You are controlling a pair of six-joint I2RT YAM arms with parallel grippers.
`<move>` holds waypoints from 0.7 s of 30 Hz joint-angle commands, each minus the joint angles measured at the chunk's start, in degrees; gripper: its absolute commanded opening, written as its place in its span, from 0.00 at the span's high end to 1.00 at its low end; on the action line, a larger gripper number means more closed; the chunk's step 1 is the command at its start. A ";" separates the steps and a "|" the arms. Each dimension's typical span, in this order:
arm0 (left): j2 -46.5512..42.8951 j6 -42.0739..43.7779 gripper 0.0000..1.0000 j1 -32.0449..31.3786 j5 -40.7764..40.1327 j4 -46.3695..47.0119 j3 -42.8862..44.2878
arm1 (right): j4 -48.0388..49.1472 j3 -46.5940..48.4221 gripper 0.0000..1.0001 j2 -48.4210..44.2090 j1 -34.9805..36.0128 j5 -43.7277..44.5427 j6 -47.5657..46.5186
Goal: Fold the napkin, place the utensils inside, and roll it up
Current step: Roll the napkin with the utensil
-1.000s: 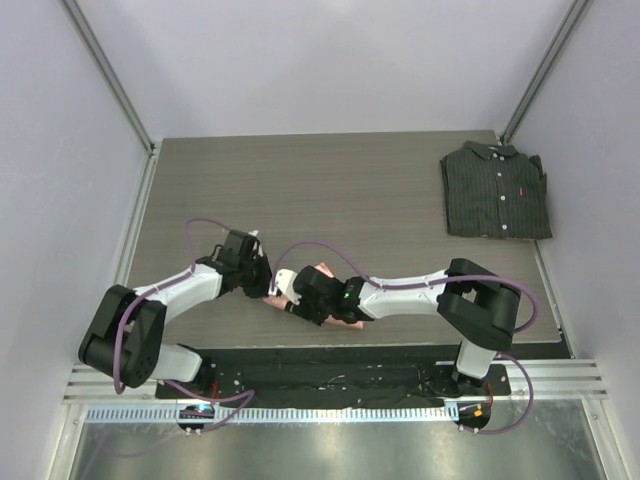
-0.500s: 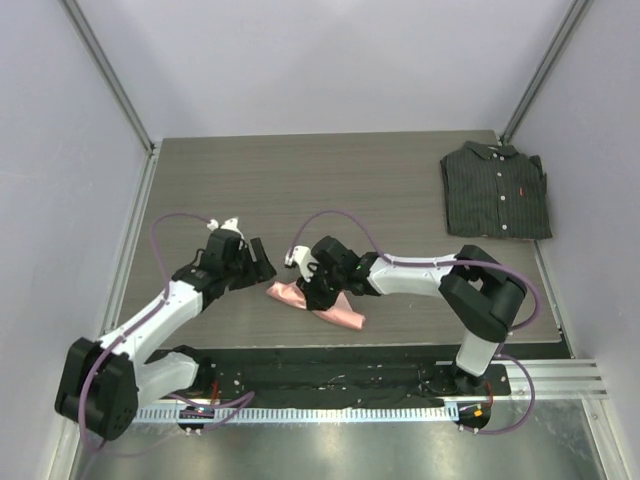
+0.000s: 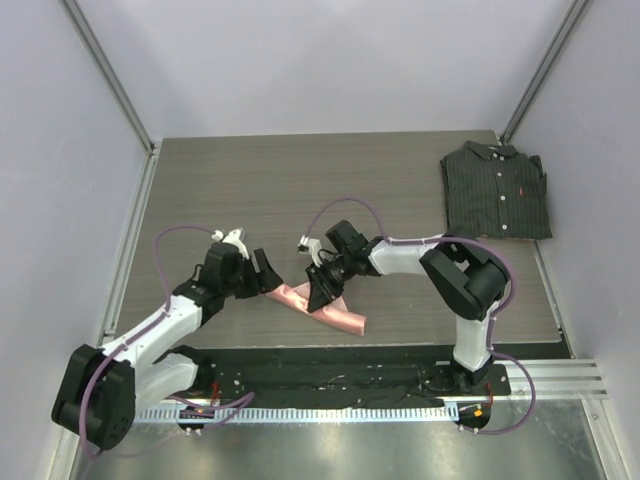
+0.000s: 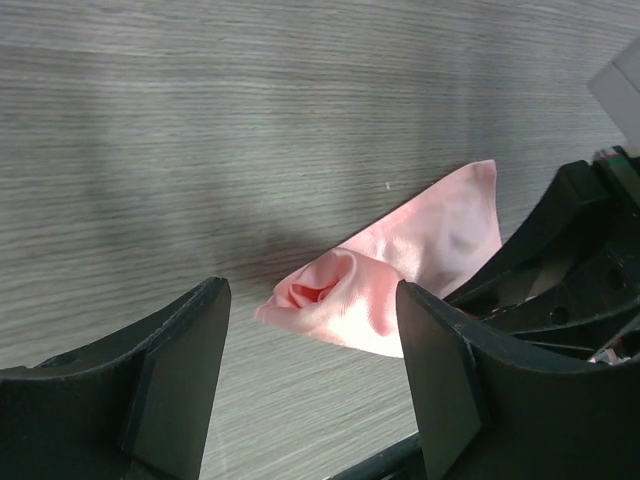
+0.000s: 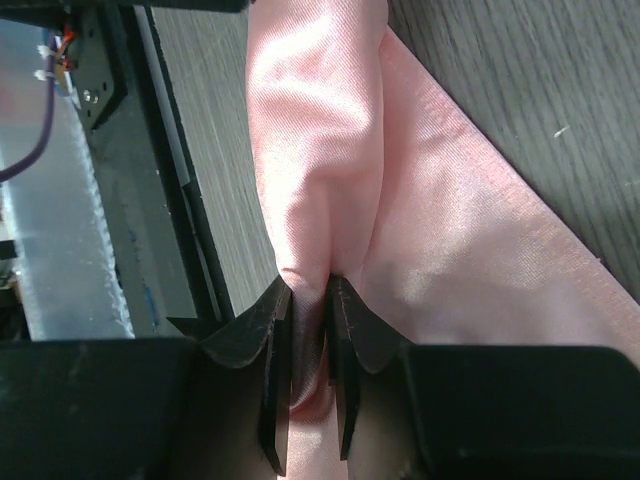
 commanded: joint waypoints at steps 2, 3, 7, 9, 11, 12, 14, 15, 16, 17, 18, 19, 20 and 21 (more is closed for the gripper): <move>2.60 -0.22 0.31 0.18 3.06 8.64 -1.16 | 2.72 0.60 0.77 2.58 -1.03 -5.66 2.26; 3.65 -0.30 0.31 0.26 3.67 9.17 -1.33 | 2.99 0.60 0.77 2.76 -1.29 -5.66 2.35; 6.03 -1.44 0.35 0.26 5.78 13.99 -2.74 | 3.34 0.60 0.77 3.99 -1.73 -6.10 2.62; 6.82 -2.41 0.37 0.18 7.10 16.20 -3.79 | 3.69 0.51 0.77 4.69 -1.73 -6.18 2.53; 8.23 -3.03 0.40 0.26 7.63 19.27 -4.32 | 3.78 0.34 0.77 5.13 -1.91 -6.19 2.53; 8.84 -3.12 0.41 0.18 7.72 19.98 -4.58 | 3.87 0.25 0.77 5.39 -2.00 -6.19 2.53; 10.16 -3.12 0.49 0.26 7.72 21.12 -4.59 | 4.22 0.08 0.77 5.57 -2.26 -6.18 2.62; 10.51 -3.12 0.53 0.26 7.90 21.48 -4.67 | 4.22 0.07 0.77 5.66 -2.35 -6.10 2.62; 11.13 -3.12 0.60 0.26 7.98 21.74 -4.67 | 4.39 -0.01 0.77 5.57 -2.35 -5.66 2.88; 11.31 -3.12 0.64 0.26 8.07 21.92 -4.67 | 4.40 0.07 0.77 5.40 -2.52 -5.48 2.97; 11.39 -3.03 0.69 0.18 7.99 21.92 -4.67 | 4.40 0.07 0.77 5.05 -2.44 -4.96 3.23; 11.57 -2.94 0.77 0.26 7.81 21.75 -4.67 | 4.22 0.07 0.76 4.09 -2.52 -4.43 3.58; 11.75 -2.85 0.80 0.18 7.72 21.49 -4.59 | 4.05 0.07 0.73 3.29 -2.52 -2.69 3.76; 11.83 -2.77 0.83 0.17 7.63 20.70 -4.50 | 3.70 0.07 0.71 2.33 -2.52 -1.36 4.28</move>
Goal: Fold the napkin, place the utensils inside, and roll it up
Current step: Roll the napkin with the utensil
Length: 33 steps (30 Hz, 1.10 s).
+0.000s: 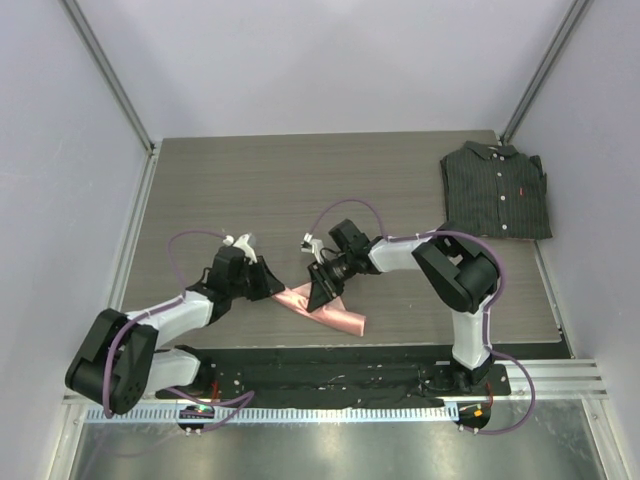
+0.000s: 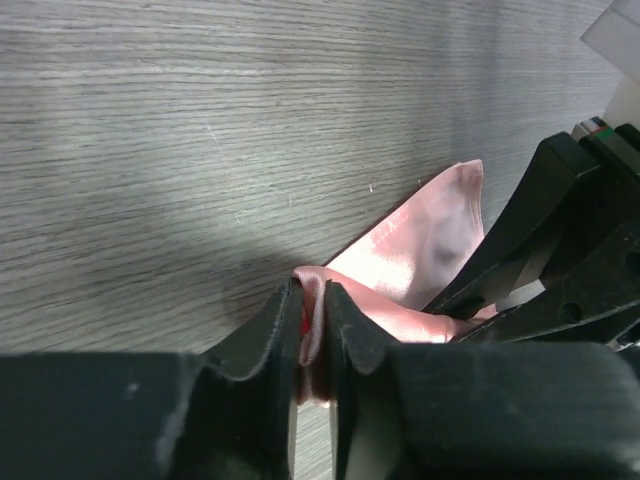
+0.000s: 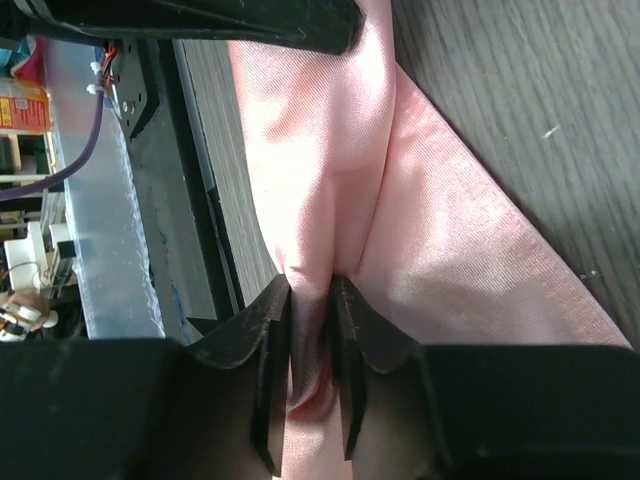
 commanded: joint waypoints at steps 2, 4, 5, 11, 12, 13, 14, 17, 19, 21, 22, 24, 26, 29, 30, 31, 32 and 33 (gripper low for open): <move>0.53 0.60 0.90 0.26 -0.11 1.90 0.94 | -1.29 0.34 0.67 -5.27 -0.03 11.34 1.75; 0.71 1.13 0.98 0.26 -0.63 -1.00 1.74 | -2.26 0.43 0.59 -9.56 0.05 14.87 2.20; 0.89 1.30 1.00 0.26 -0.89 -2.14 2.78 | -2.52 0.34 0.56 -10.98 0.14 18.20 2.20; 3.08 2.36 1.00 0.26 -2.56 -14.18 8.32 | -3.23 -1.15 0.40 -22.49 6.37 35.69 -3.68; 4.39 2.45 1.00 0.18 -2.83 -15.94 10.25 | -2.88 -2.20 0.39 -23.21 8.91 39.90 -5.87; 4.92 2.53 1.00 0.17 -3.09 -19.09 11.14 | -2.10 -2.65 0.37 -23.82 10.15 42.03 -6.15; 5.71 2.71 1.00 0.26 -3.27 -20.68 11.84 | -1.65 -3.00 0.36 -24.18 11.29 43.79 -7.98; 7.65 2.80 1.00 0.18 -3.62 -23.94 14.22 | -1.03 -3.88 0.33 -24.18 16.21 50.30 -11.50; 8.44 2.54 1.00 0.26 -3.53 -24.30 14.66 | -0.69 -3.97 0.30 -23.13 19.72 55.72 -13.62; 9.06 2.36 1.00 0.35 -3.10 -24.65 14.83 | -0.07 -4.06 0.29 -21.81 21.84 58.65 -14.93; 9.50 2.36 1.00 0.35 -2.83 -24.65 15.18 | 0.46 -4.06 0.29 -21.28 23.59 61.10 -15.98; 10.03 2.10 1.00 0.35 -2.39 -24.57 15.36 | 0.81 -3.97 0.29 -20.40 24.92 62.78 -16.78; 10.55 2.10 1.00 0.44 -1.95 -24.48 15.45 | 0.99 -3.79 0.29 -19.09 25.80 63.84 -17.75; 11.17 2.10 1.00 0.44 -1.43 -24.22 15.63 | 0.90 -3.79 0.29 -17.59 26.07 63.41 -18.46; 11.26 2.10 1.00 0.44 -1.25 -24.13 15.71 | 0.81 -3.79 0.29 -17.24 26.16 63.32 -18.54; 11.35 2.10 1.00 0.35 -1.08 -23.95 15.71 | 0.73 -3.79 0.29 -16.54 26.16 63.23 -18.63; 11.43 2.10 1.00 0.35 -0.90 -23.95 15.71 | 0.81 -3.97 0.29 -16.27 26.16 63.93 -18.63; 11.43 2.01 1.00 0.44 -0.81 -23.78 15.63 | 0.81 -3.97 0.30 -15.92 26.16 64.37 -18.63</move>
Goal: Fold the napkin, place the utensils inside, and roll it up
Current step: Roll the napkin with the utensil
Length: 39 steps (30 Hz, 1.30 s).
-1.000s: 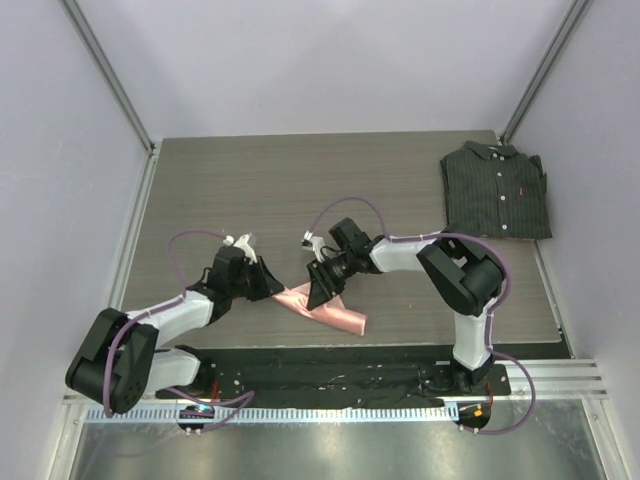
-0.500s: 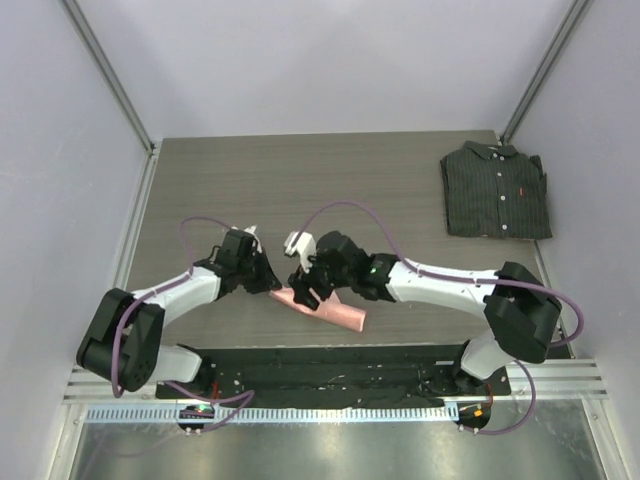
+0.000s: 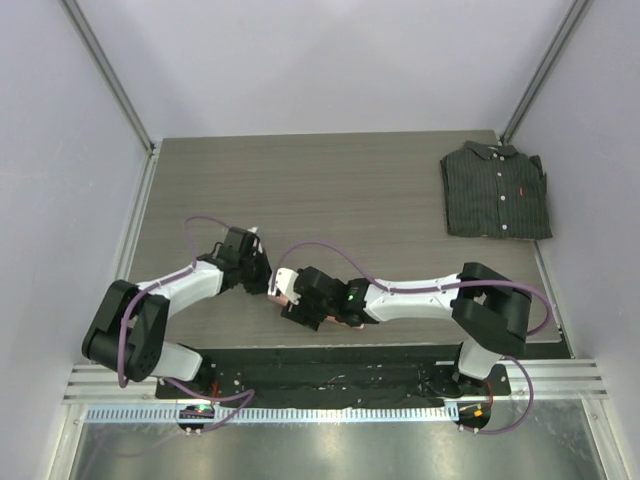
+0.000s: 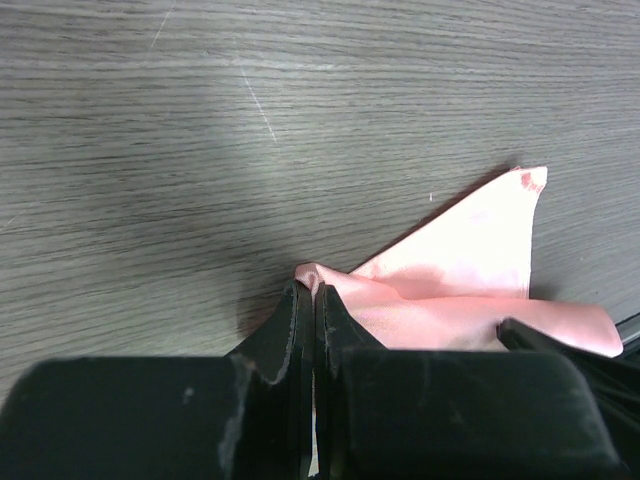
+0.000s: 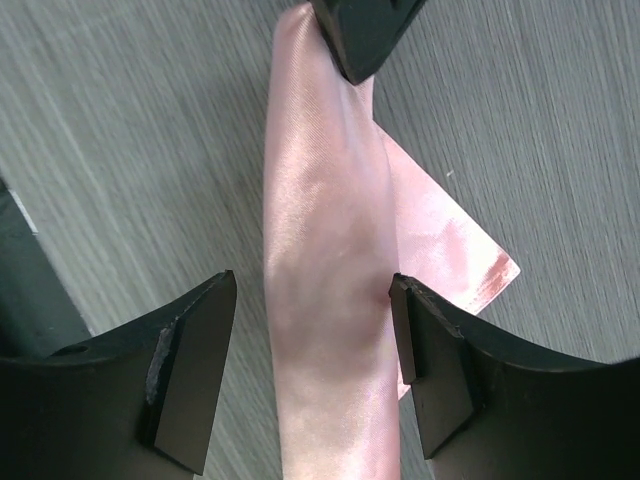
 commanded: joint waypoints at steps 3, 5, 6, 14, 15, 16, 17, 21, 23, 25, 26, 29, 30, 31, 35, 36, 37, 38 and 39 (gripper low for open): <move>1.36 0.54 1.00 0.09 0.72 -1.61 0.57 | 3.30 -0.19 0.30 1.94 0.06 5.52 -1.56; 1.53 0.72 1.00 0.17 0.98 -1.53 0.57 | 3.57 -0.36 0.30 2.38 -0.03 5.70 -1.74; 1.53 0.72 1.00 0.18 0.98 -1.52 0.65 | 3.66 -0.45 0.31 2.64 -0.03 5.27 -1.82; 0.22 1.77 1.00 0.18 2.57 -0.38 0.39 | 2.17 0.42 0.39 5.72 -3.27 -0.80 0.02; -0.13 2.12 1.00 0.09 2.48 -0.21 0.39 | 1.29 0.60 0.41 6.51 -3.89 -2.02 0.37; -0.66 2.30 0.99 0.17 2.48 -0.29 0.39 | 0.94 0.69 0.45 6.69 -5.11 -4.73 1.24; -0.92 2.39 0.93 0.09 2.22 -0.47 0.39 | 0.50 1.04 0.52 6.95 -5.56 -6.41 1.60; -4.08 1.78 0.57 0.18 -1.82 -2.13 0.30 | -0.47 0.52 0.64 7.04 -7.58 -15.55 3.88; -7.14 1.16 0.32 0.09 -6.82 -3.36 -0.22 | -0.65 0.25 0.67 7.13 -8.63 -21.16 5.02; -9.44 0.81 0.24 0.18 -9.72 -4.77 -0.66 | -0.56 -0.10 0.70 7.30 -9.34 -24.61 5.73; -11.37 0.72 0.18 0.09 -12.35 -5.12 -1.27 | -0.56 -0.36 0.71 7.57 -10.13 -27.23 6.43; -14.19 0.11 0.14 0.09 -15.69 -6.01 -2.85 | -0.39 -1.06 0.73 8.09 -11.19 -31.81 7.49; -15.94 -0.24 0.14 0.17 -16.06 -5.92 -3.47 | -0.21 -1.07 0.73 8.18 -12.06 -32.87 7.75; -16.65 -0.51 0.14 0.18 -16.15 -5.40 -4.00 | -0.04 -1.24 0.74 8.27 -12.42 -34.19 8.02; -21.66 -1.04 0.16 0.18 -12.48 0.31 -8.12 | 1.02 -1.24 0.74 8.88 -15.22 -40.43 9.86; -22.63 -1.04 0.17 0.18 -9.94 1.89 -9.00 | 1.54 -1.07 0.74 9.76 -15.84 -43.84 10.56; -24.72 -0.86 0.17 0.09 -7.91 3.90 -10.93 | 1.64 -0.89 0.74 10.29 -17.24 -45.17 10.57; -25.61 -0.69 0.18 0.09 -6.33 6.88 -11.64 | 1.72 -0.37 0.74 11.08 -18.04 -46.67 11.79; -26.58 -0.69 0.18 0.17 -3.35 8.39 -12.35 | 1.90 -0.02 0.74 12.56 -18.65 -47.99 12.23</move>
